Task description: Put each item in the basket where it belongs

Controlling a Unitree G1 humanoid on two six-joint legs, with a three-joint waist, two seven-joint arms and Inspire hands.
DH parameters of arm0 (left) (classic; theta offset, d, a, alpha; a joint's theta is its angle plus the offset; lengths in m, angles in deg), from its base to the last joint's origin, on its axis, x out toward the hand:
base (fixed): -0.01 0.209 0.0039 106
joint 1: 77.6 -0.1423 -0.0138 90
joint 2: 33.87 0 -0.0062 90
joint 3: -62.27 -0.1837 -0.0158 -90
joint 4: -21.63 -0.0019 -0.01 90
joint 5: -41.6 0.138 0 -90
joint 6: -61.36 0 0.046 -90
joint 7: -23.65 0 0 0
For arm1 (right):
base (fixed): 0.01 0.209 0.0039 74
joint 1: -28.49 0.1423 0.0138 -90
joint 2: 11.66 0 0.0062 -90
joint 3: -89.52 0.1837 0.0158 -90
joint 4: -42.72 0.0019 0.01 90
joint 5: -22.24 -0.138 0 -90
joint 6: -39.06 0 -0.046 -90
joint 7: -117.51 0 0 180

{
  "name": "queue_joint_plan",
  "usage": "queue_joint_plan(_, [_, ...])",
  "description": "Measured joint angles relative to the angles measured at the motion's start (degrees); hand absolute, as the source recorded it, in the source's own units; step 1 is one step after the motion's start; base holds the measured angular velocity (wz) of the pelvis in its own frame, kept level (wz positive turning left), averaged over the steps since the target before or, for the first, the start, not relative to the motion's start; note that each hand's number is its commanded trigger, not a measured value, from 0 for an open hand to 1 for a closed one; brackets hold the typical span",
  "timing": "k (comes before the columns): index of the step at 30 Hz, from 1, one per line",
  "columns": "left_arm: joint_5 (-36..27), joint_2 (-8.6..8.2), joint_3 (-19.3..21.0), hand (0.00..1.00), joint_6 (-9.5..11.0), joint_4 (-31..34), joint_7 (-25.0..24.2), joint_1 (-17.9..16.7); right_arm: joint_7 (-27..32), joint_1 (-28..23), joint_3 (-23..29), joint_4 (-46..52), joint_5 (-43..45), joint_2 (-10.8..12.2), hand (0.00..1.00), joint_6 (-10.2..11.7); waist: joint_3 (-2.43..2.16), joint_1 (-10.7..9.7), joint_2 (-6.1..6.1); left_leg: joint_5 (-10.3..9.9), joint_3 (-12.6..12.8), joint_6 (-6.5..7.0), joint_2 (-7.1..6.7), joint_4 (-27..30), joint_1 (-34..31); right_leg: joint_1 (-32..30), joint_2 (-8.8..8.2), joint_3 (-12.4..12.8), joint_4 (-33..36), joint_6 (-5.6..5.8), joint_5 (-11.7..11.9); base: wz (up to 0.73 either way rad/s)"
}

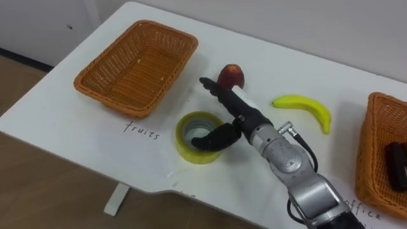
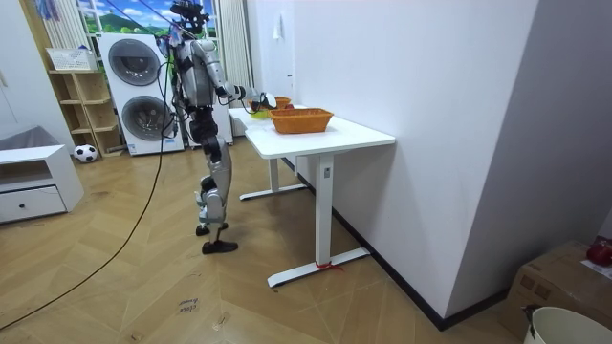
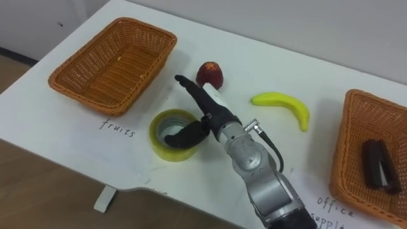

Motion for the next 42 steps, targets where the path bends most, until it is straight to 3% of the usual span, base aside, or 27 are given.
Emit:
queue_joint_plan(9, [0.34, -0.18, -0.31, 0.00, -0.01, 1.16, 0.06, 0.44, -3.74, 0.60, 0.70, 0.01, 3.60, -0.02, 0.00, -0.43, -0.09, -0.13, -0.56, 0.08, 0.02, -0.01, -0.05, 0.19, 0.19, 0.01, -0.12, 0.12, -0.01, 0.00, 0.00, 0.00])
queue_joint_plan(15, [0.14, 0.61, -0.07, 0.00, 0.02, 0.87, 0.05, 0.42, -6.87, 1.40, 0.75, -0.90, 3.63, -0.48, 0.00, -0.44, 0.42, -0.24, -1.61, 0.10, -0.01, -0.02, -0.05, 0.25, 0.23, 0.18, -0.12, 0.20, -0.09, 0.01, -0.01, 0.00])
queue_joint_plan(24, [0.23, 0.74, 0.05, 0.00, -0.96, 0.73, 0.24, 0.36, -11.58, 1.62, 1.73, -1.41, 3.64, -0.49, 0.00, -1.99, 0.51, -0.21, -1.87, 0.09, -0.03, -0.03, 0.00, 0.09, 0.15, 0.23, -0.02, 0.23, 0.03, 0.01, -0.01, 0.00])
queue_joint_plan(25, [0.27, 0.74, 0.08, 0.00, -1.40, 0.72, 0.21, 0.37, -12.28, 1.64, 1.78, -1.40, 3.65, -0.49, 0.06, -2.39, 0.51, -0.19, -1.87, 0.09, -0.03, -0.03, 0.03, 0.09, 0.14, 0.23, 0.01, 0.23, 0.03, 0.01, -0.01, 0.00])
queue_joint_plan(26, [0.27, 0.75, 0.10, 0.00, -1.62, 0.71, 0.18, 0.36, -12.61, 1.66, 1.80, -1.38, 3.67, -0.49, 0.98, -2.47, 0.51, -0.18, -1.86, 0.09, -0.03, -0.04, 0.03, 0.10, 0.14, 0.23, 0.03, 0.22, 0.03, 0.01, -0.01, 0.00])
queue_joint_plan(34, [0.25, 0.91, 0.55, 0.00, -3.69, 0.77, -0.98, 0.41, -13.22, 4.64, 1.80, -2.90, 5.90, -1.72, 1.00, -2.87, 0.40, -0.12, -2.03, 0.11, -0.05, -0.04, -0.01, 0.16, 0.35, 0.28, 0.00, 0.15, 0.00, 0.01, 0.00, 0.00])
queue_joint_plan(42, [0.24, 0.90, 0.76, 0.00, -3.82, 0.73, -0.95, 0.61, -12.14, 6.58, 1.70, -6.12, 8.54, -1.81, 1.00, -2.90, 0.31, 0.07, -2.16, 0.10, -0.40, -0.05, -0.09, -0.06, 1.24, 1.19, -0.02, 0.14, -0.15, 0.01, -0.01, 0.03])
